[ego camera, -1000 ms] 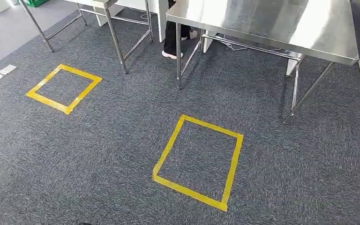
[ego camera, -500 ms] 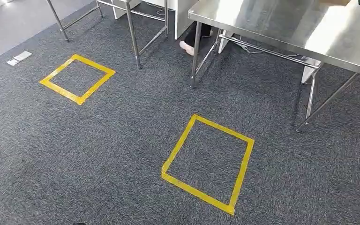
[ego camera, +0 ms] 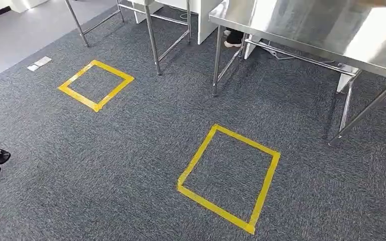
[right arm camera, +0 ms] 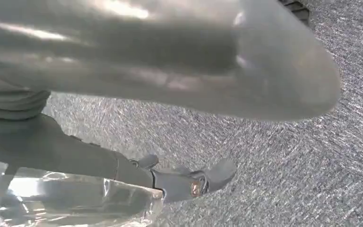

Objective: Take the parts from the cabinet and place them on the table.

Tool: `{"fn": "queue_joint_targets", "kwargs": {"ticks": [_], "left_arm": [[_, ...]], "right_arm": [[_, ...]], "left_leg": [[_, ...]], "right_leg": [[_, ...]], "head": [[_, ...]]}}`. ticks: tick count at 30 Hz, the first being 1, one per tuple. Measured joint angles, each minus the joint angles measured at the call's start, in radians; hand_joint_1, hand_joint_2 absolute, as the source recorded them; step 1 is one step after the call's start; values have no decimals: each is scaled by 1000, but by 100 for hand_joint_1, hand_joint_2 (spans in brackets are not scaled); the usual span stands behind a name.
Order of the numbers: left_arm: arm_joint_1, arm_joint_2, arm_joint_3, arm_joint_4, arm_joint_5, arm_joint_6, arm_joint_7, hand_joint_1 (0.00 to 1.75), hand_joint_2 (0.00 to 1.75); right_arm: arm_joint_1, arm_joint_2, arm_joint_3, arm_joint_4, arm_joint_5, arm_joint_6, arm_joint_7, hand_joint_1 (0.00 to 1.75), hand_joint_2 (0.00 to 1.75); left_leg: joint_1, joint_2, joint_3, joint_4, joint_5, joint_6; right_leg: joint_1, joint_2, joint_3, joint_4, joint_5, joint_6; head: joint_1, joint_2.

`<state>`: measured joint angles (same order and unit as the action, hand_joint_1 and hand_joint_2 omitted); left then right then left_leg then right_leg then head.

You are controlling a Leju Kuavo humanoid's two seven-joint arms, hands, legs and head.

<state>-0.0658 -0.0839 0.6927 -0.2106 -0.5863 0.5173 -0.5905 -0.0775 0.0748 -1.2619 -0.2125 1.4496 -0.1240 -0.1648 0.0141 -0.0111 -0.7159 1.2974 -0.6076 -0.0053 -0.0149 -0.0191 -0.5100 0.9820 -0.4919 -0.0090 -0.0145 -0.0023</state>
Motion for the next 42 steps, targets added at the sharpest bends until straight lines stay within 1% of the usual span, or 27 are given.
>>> {"fn": "queue_joint_targets", "kwargs": {"ticks": [1,2,4,5,6,9,11,13,15,16,17,19,20,21,23,25,26,27,28,30,32,33,35,36,37,41,42], "left_arm": [[2,1,1,0,0,0,-1,0,0],[4,2,2,0,0,0,-3,0,0],[5,6,6,0,0,0,-6,0,0],[4,8,7,0,1,0,-6,0,0],[2,10,7,0,1,-1,-6,0,0],[2,11,7,1,2,-1,-7,0,0],[2,10,7,1,2,-1,-7,0,0],[0,13,7,1,2,-1,-7,0,0],[0,13,7,1,2,-1,-7,0,0],[1,13,7,1,2,-1,-5,0,0],[2,13,8,2,4,0,-5,0,0],[2,12,15,2,14,1,-4,0,0],[1,11,16,2,16,1,-5,0,0],[1,11,16,2,16,1,-4,0,0],[-1,11,20,2,16,2,-3,0,0],[2,10,23,2,16,1,-2,0,0],[2,10,23,2,11,0,-2,0,0],[2,9,23,2,9,-2,-3,0,0],[0,8,22,2,2,-3,-2,0,0],[-4,8,22,2,-3,-3,-2,0,0],[-3,7,21,2,-5,-3,0,0,0],[-3,7,21,2,-5,-3,3,0,0],[-5,7,21,2,-9,-3,9,0,0],[-8,8,21,2,-10,-3,13,0,0],[-15,7,21,2,-10,-3,14,0,0],[-18,5,21,2,-12,-2,19,0,0],[-18,3,21,2,-12,-2,20,0,0]], "right_arm": [[0,0,0,0,0,0,0,0,0],[0,3,1,1,0,0,-1,0,0],[-2,7,3,1,2,-1,-2,0,0],[-3,9,5,1,3,-2,-3,0,0],[-3,10,6,1,3,-3,-5,0,0],[-3,11,8,1,3,-5,-9,0,0],[-5,11,11,1,3,-5,-10,0,0],[-5,13,14,1,3,-5,-10,0,0],[-4,13,14,2,4,-5,-13,0,0],[-2,13,15,2,6,-5,-16,0,0],[-1,13,16,2,8,-5,-18,0,0],[-3,11,19,2,16,-5,-19,0,0],[-5,9,22,2,21,-5,-20,0,0],[-5,9,23,2,23,-3,-20,0,0],[-6,9,27,2,25,0,-19,0,0],[-9,9,30,2,20,1,-19,0,0],[-10,10,30,2,15,1,-21,0,0],[-12,11,30,2,11,0,-26,0,0],[-11,11,30,2,5,-1,-34,0,0],[-6,11,30,2,0,-4,-41,0,0],[-3,11,30,2,-1,-4,-43,0,0],[-4,12,30,2,-1,-4,-43,0,0],[-7,14,30,2,1,-4,-38,0,0],[-8,14,30,2,1,-4,-33,0,0],[-8,14,30,2,1,-4,-32,0,0],[-13,13,30,2,3,-1,-30,0,0],[-15,11,30,2,5,-1,-31,0,0]], "left_leg": [[0,3,-15,33,-2,-2],[1,5,-6,14,19,-3],[6,17,75,-139,101,-1],[7,37,125,-229,133,1],[3,52,148,-278,132,2],[-5,31,141,-278,138,20],[2,22,146,-294,151,41],[2,17,143,-297,156,50],[2,5,137,-297,158,53],[1,-2,136,-297,159,54],[2,-10,136,-297,159,53],[4,-26,138,-296,161,50],[5,-34,139,-296,162,46],[5,-40,137,-296,164,42],[-3,-52,134,-292,164,27],[1,-63,134,-298,170,14],[3,-64,130,-294,168,8],[4,-37,118,-268,145,7],[4,-14,92,-208,100,5],[6,0,16,-42,19,-2],[6,5,-16,29,9,-4],[6,10,5,-14,42,-3],[6,35,98,-184,124,0],[5,74,139,-257,145,5],[-3,80,145,-279,137,7],[-7,37,139,-289,148,35],[-4,32,142,-293,153,42]], "right_leg": [[1,-5,0,0,0,0],[1,-9,0,0,0,0],[0,-16,4,1,-2,1],[1,-19,6,2,-4,4],[13,-22,4,7,-9,11],[17,-35,2,3,-9,24],[17,-36,-4,12,-19,37],[11,0,-49,116,-80,31],[8,11,-132,288,-148,31],[7,12,-157,341,-158,37],[6,12,-153,334,-146,44],[2,15,-81,189,-80,64],[-4,27,-30,85,-41,71],[-9,57,4,15,-23,71],[0,48,-3,2,-15,48],[5,39,-2,4,-12,35],[-10,30,7,-3,-5,24],[-11,24,9,-4,-2,17],[-9,16,8,-4,0,5],[-2,-3,6,-3,-2,3],[2,-19,6,-3,-3,3],[2,-28,7,-3,-4,2],[2,-40,12,-2,-7,1],[7,-47,14,0,-10,5],[19,-53,11,6,-16,13],[28,-81,16,3,-21,31],[15,-44,4,23,-35,36]], "head": [[2,0],[1,0],[1,0],[0,0],[-1,0],[4,0],[3,0],[8,0],[10,0],[10,0],[10,0],[11,0],[11,0],[13,0],[10,0],[10,0],[10,0],[8,0],[2,0],[3,0],[3,0],[3,0],[2,0],[2,0],[-1,0],[6,0],[9,0]]}}
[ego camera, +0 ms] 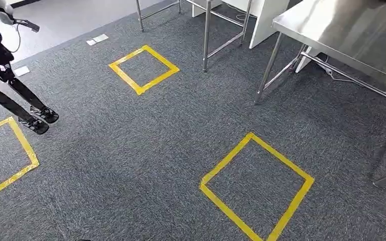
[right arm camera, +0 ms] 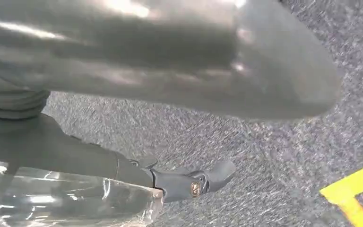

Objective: Take the parts from the cabinet and place them on the table.

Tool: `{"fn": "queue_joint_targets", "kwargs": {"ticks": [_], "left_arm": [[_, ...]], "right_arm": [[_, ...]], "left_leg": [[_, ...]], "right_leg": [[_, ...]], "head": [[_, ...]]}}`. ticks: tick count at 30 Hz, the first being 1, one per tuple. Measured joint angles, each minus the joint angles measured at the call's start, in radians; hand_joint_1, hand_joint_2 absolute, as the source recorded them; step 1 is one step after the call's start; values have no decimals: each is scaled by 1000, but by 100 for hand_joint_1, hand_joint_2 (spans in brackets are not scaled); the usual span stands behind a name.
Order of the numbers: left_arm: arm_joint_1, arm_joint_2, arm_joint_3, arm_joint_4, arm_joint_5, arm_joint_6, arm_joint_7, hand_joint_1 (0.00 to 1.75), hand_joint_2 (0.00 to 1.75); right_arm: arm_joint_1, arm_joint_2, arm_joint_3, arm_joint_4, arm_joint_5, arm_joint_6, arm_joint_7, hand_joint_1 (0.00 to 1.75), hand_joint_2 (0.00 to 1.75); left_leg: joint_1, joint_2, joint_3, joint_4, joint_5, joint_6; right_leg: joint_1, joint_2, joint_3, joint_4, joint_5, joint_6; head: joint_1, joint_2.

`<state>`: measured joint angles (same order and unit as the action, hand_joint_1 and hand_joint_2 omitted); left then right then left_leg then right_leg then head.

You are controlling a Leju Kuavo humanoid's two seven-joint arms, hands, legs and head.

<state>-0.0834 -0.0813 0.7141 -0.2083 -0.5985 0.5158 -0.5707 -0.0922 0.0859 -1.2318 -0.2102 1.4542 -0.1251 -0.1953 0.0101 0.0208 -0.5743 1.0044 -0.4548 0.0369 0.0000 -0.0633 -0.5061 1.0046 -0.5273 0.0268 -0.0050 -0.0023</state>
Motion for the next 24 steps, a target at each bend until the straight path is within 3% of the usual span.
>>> {"fn": "queue_joint_targets", "kwargs": {"ticks": [1,2,4,5,6,7,8,9,10,11,13,14,15,16,17,19,20,21,22,23,24], "left_arm": [[-2,1,0,0,0,0,2,0,0],[-3,2,0,0,0,0,2,0,0],[-3,0,0,0,-1,0,3,0,0],[-2,0,0,0,-2,0,3,0,0],[-2,0,0,0,-2,0,4,0,0],[-2,-1,0,0,-2,0,4,0,0],[-2,-3,0,0,-2,0,4,0,0],[-2,-3,0,0,-3,0,4,0,0],[-2,-3,0,0,-5,0,5,0,0],[-2,-3,0,0,-8,0,6,0,0],[-1,-3,0,0,-10,0,11,0,0],[0,-2,0,0,-10,0,13,0,0],[1,-2,0,0,-11,0,14,0,0],[-1,-2,-1,0,-14,0,14,0,0],[-4,-2,-1,0,-15,0,15,0,0],[-5,-1,-1,0,-20,0,16,0,0],[-4,-2,-1,0,-21,0,16,0,0],[-4,-2,-1,0,-24,0,16,0,0],[-4,-2,-1,0,-28,0,18,0,0],[-5,0,-1,0,-30,0,19,0,0],[-6,0,-1,0,-30,0,21,0,0]], "right_arm": [[1,1,0,0,0,0,0,0,0],[2,2,0,0,0,0,0,0,0],[4,2,0,0,0,0,0,0,0],[6,1,0,0,0,0,0,0,0],[7,1,0,0,0,0,1,0,0],[6,0,0,0,0,0,1,0,0],[5,-2,0,0,0,0,1,0,0],[5,-3,0,0,0,0,1,0,0],[5,-2,0,0,0,1,3,0,0],[5,-2,0,0,0,1,3,0,0],[4,-2,0,1,-5,1,7,0,0],[3,-1,0,1,-7,1,8,0,0],[1,1,0,1,-7,1,9,0,0],[0,1,0,1,-8,1,9,0,0],[2,0,0,1,-8,1,10,0,0],[7,1,0,1,-10,1,13,0,0],[8,1,0,1,-10,1,13,0,0],[7,1,0,1,-12,1,14,0,0],[6,1,0,1,-13,0,14,0,0],[5,2,0,1,-15,-1,14,0,0],[4,2,0,1,-15,-1,15,0,0]], "left_leg": [[2,-8,-2,-1,4,7],[2,-17,-5,-1,5,10],[0,-40,-10,0,6,12],[0,-52,-10,0,6,11],[1,-64,-10,1,7,11],[2,-76,-9,2,7,9],[3,-89,-7,2,9,7],[4,-99,-7,3,10,3],[-2,-107,-8,6,10,-4],[-2,-115,-11,6,10,-11],[0,-126,-13,1,15,-22],[1,-133,-17,1,18,-28],[5,-109,-22,16,6,-30],[0,-63,-41,56,-27,-33],[1,-43,-71,125,-70,-36],[2,-30,-143,284,-139,-41],[3,-27,-160,321,-144,-42],[3,-24,-153,307,-127,-41],[3,-20,-122,250,-92,-39],[3,-12,-76,169,-52,-37],[2,14,-23,76,-17,-32]], "right_leg": [[-1,33,-21,47,-30,-5],[-4,49,-64,137,-74,-8],[-6,57,-137,289,-128,-6],[-7,58,-149,313,-126,1],[-9,59,-136,283,-107,10],[-12,60,-103,215,-73,20],[-16,67,-51,107,-26,31],[-25,100,-6,11,9,37],[-21,119,-4,-7,10,30],[-16,105,-8,-11,14,20],[-10,94,0,-7,15,9],[-17,82,1,-10,21,-1],[-26,72,1,-13,27,-9],[-23,67,-1,-13,27,-22],[-19,56,-1,-13,26,-31],[-12,32,-2,-13,25,-37],[-10,22,-3,-13,25,-38],[-9,12,-3,-13,24,-37],[-9,3,-1,-13,24,-38],[-9,-6,0,-13,23,-39],[-8,-13,3,-13,20,-36]], "head": [[0,0],[3,0],[3,0],[2,0],[3,0],[3,0],[3,0],[3,0],[5,0],[5,0],[5,0],[5,0],[4,0],[1,0],[-5,0],[-5,0],[-4,0],[-4,0],[-5,0],[-5,0],[-5,0]]}}
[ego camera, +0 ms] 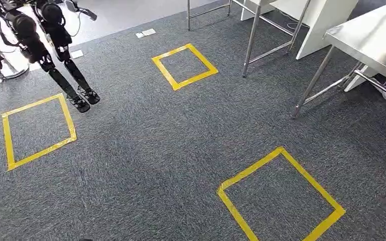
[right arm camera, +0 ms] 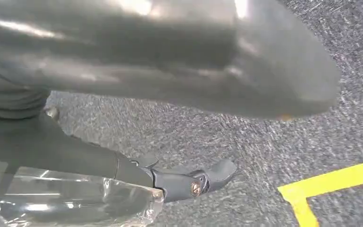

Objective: Take the parts from the cabinet and place them on the table.

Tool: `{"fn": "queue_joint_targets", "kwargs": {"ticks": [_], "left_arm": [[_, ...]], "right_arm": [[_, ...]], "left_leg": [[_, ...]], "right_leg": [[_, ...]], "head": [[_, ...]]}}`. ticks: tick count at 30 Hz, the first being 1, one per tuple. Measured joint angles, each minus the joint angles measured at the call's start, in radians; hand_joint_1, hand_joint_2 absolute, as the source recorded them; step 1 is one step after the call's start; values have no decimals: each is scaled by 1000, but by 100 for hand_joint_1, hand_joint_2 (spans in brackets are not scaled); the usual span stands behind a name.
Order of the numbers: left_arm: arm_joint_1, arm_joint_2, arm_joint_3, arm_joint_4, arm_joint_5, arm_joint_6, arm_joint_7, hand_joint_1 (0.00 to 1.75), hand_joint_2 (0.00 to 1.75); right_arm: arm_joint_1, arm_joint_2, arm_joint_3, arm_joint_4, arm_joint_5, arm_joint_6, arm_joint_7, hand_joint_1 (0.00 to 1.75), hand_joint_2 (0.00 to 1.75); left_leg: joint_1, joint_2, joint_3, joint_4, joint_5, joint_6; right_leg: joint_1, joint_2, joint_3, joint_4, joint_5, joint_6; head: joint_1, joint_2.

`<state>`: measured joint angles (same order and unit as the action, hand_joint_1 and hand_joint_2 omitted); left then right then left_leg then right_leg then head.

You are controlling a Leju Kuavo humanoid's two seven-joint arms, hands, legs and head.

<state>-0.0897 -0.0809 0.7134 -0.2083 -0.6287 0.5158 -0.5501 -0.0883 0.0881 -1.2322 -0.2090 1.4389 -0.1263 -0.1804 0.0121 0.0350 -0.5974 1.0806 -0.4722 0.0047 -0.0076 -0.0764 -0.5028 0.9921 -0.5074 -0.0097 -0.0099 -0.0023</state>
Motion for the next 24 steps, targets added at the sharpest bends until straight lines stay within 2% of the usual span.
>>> {"fn": "queue_joint_targets", "kwargs": {"ticks": [1,2,5,6,7,8,10,11,12,13,14,15,16,17,18,20,21,22,23,24], "left_arm": [[-4,0,0,0,0,0,3,0,0],[-11,0,0,0,0,0,5,0,0],[-9,0,0,0,0,0,8,0,0],[-9,0,0,0,0,0,8,0,0],[-10,-2,0,0,0,0,8,0,0],[-13,-1,0,0,0,0,8,0,0],[-15,0,0,0,0,0,8,0,0],[-13,0,0,0,0,0,8,0,0],[-10,0,0,0,0,0,8,0,0],[-9,-1,0,0,0,0,8,0,0],[-9,-2,0,0,0,0,8,0,0],[-10,-3,0,0,0,0,8,0,0],[-10,-3,0,0,0,0,8,0,0],[-11,-2,0,0,0,0,8,0,0],[-10,-2,0,0,0,0,8,0,0],[-6,-2,0,0,0,0,8,0,0],[-4,-2,0,0,0,0,8,0,0],[-2,-3,0,0,0,0,8,0,0],[-4,-3,0,0,-1,0,8,0,0],[-6,-3,0,1,-1,0,8,0,0]], "right_arm": [[0,0,0,0,0,0,0,0,0],[1,0,0,0,0,0,0,0,0],[-4,0,0,0,0,0,0,0,0],[-6,0,0,0,0,-1,0,0,0],[-5,-1,0,0,1,-1,0,0,0],[-4,0,0,0,1,-1,0,0,0],[1,0,0,0,3,-1,0,0,0],[3,0,0,0,3,-1,0,0,0],[4,0,0,0,3,-1,0,0,0],[4,0,0,0,3,-1,0,0,0],[4,-1,0,0,3,-2,0,0,0],[3,-2,0,0,3,-2,0,0,0],[3,-2,0,0,3,-2,0,0,0],[4,-1,0,1,3,-2,0,0,0],[3,-1,0,1,4,-2,0,0,0],[2,-1,0,1,4,-2,0,0,0],[1,0,0,1,3,-2,0,0,0],[0,0,0,1,3,-2,0,0,0],[2,0,0,1,3,-2,0,0,0],[5,0,0,1,3,-2,0,0,0]], "left_leg": [[-5,39,29,-55,-4,2],[-8,24,25,-60,1,10],[-15,-6,17,-64,6,23],[-5,-13,25,-78,16,35],[-5,-21,25,-82,20,41],[-4,-29,22,-82,23,46],[-4,-53,16,-81,26,49],[-5,-65,15,-81,27,49],[-4,-78,15,-81,27,48],[-3,-93,16,-80,28,46],[-2,-106,17,-79,30,43],[-1,-118,18,-79,31,41],[-1,-128,15,-78,32,35],[-9,-138,11,-68,28,27],[-8,-145,8,-73,31,20],[-2,-165,2,-79,39,6],[1,-162,-1,-71,37,2],[-4,-105,-11,-47,15,0],[-4,-72,-33,2,-21,-2],[-2,-52,-73,92,-72,-5]], "right_leg": [[8,-8,0,1,-2,2],[15,-15,-1,2,-6,9],[17,-43,3,-4,-3,20],[19,-25,-2,5,-12,29],[10,24,-13,34,-32,29],[8,52,-41,94,-67,25],[4,69,-125,272,-140,22],[3,71,-150,325,-151,28],[1,71,-152,326,-143,36],[-4,73,-126,271,-110,50],[-7,78,-86,185,-70,61],[-13,95,-42,91,-33,69],[-22,144,-12,20,-11,72],[-16,155,-17,4,-5,62],[-16,137,-17,7,-6,52],[-8,120,-8,7,-1,37],[-25,107,-8,0,6,26],[-21,98,-5,0,9,19],[-18,87,-5,0,8,10],[-12,72,-5,0,5,6]], "head": [[0,0],[0,0],[2,0],[2,0],[5,0],[5,0],[6,0],[7,0],[7,0],[7,0],[7,0],[7,0],[10,0],[10,0],[8,0],[7,0],[6,0],[4,0],[-3,0],[-4,0]]}}
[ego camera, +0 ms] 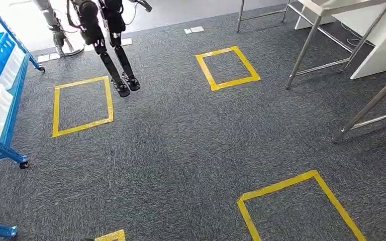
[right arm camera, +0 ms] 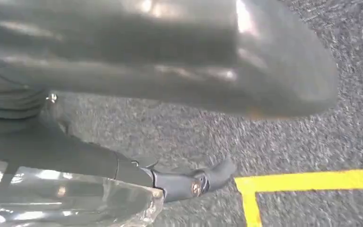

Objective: Take the parts from the cabinet and place them on the table.

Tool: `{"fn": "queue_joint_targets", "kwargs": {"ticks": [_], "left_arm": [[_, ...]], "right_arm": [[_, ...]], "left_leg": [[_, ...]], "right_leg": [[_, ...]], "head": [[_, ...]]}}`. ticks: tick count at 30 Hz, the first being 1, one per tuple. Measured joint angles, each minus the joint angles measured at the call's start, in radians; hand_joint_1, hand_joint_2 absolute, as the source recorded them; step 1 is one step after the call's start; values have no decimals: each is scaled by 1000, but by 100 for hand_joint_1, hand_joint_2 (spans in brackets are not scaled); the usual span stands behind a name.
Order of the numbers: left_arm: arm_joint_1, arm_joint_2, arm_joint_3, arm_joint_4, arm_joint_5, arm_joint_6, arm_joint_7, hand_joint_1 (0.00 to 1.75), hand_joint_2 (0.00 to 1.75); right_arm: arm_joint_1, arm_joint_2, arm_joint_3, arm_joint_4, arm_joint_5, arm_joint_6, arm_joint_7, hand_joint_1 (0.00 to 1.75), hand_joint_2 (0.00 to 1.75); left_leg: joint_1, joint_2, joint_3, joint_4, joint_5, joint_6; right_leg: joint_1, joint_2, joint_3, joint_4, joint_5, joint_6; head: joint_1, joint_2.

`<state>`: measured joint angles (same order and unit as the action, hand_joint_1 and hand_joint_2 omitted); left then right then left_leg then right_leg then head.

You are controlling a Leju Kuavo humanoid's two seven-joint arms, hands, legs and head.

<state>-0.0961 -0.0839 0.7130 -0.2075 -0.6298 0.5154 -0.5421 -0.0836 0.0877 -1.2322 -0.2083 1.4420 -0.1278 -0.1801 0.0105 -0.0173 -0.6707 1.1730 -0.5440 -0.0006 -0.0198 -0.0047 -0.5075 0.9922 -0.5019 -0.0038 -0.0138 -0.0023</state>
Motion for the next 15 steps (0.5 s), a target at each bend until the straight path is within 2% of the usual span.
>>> {"fn": "queue_joint_targets", "kwargs": {"ticks": [1,2,3,4,5,6,7,8,9,10,11,12,13,14,15], "left_arm": [[-1,0,0,0,0,0,0,0,0],[0,0,0,0,0,0,0,0,0],[2,-1,0,0,0,0,0,0,0],[3,-1,0,0,0,0,0,0,0],[4,0,0,0,0,0,0,0,0],[4,0,0,0,0,0,0,0,0],[3,1,0,0,0,0,0,0,0],[-1,1,0,0,0,0,0,0,0],[-1,0,0,0,0,0,0,0,0],[-1,0,0,0,0,0,0,0,0],[0,0,0,0,0,0,0,0,0],[0,0,0,0,0,0,0,0,0],[1,-1,0,0,0,0,0,0,0],[0,-1,0,0,0,1,-1,0,0],[-2,0,0,0,1,0,-1,0,0]], "right_arm": [[3,0,0,0,0,0,0,0,0],[3,0,0,0,0,0,0,0,0],[3,0,0,0,0,0,0,0,0],[2,0,0,0,0,0,0,0,0],[1,0,0,0,0,0,0,0,0],[0,0,0,0,0,0,0,0,0],[-2,0,0,0,0,0,0,0,0],[-2,0,0,0,0,0,0,0,0],[-3,0,0,0,0,0,0,0,0],[-4,0,0,0,0,-1,0,0,0],[-4,0,0,0,0,-1,0,0,0],[-6,0,0,0,-1,-1,0,0,0],[-7,0,0,0,-2,-1,0,0,0],[-6,0,0,0,-2,-1,-1,0,0],[-5,2,0,1,-2,-1,-2,0,0]], "left_leg": [[1,7,-40,85,-38,-3],[2,11,-68,143,-55,-4],[3,13,-73,155,-49,-6],[4,16,-55,121,-22,-5],[4,20,-19,56,13,-3],[4,37,38,-47,58,-1],[2,81,87,-132,83,4],[-6,91,94,-148,76,8],[-7,75,89,-151,79,15],[-9,68,88,-150,79,17],[-15,58,84,-150,79,22],[-14,46,87,-160,85,32],[-5,39,95,-171,93,42],[-4,30,95,-175,99,51],[-3,22,92,-175,100,54]], "right_leg": [[5,-15,-1,0,-1,-1],[8,-28,-1,0,-2,-3],[9,-39,-1,0,-3,-4],[10,-50,0,0,-4,-5],[10,-59,2,0,-5,-6],[10,-68,5,0,-7,-7],[14,-75,10,1,-10,-2],[24,-82,7,3,-14,5],[25,-87,9,2,-16,8],[26,-96,9,1,-16,9],[26,-105,10,-2,-15,15],[30,-116,15,-2,-18,21],[22,-93,4,15,-32,26],[21,-49,-13,59,-60,21],[18,-18,-49,138,-96,16]], "head": [[1,0],[-1,0],[0,0],[0,0],[-1,0],[0,0],[-1,0],[-1,0],[3,0],[1,0],[3,0],[0,0],[1,0],[5,0],[7,0]]}}
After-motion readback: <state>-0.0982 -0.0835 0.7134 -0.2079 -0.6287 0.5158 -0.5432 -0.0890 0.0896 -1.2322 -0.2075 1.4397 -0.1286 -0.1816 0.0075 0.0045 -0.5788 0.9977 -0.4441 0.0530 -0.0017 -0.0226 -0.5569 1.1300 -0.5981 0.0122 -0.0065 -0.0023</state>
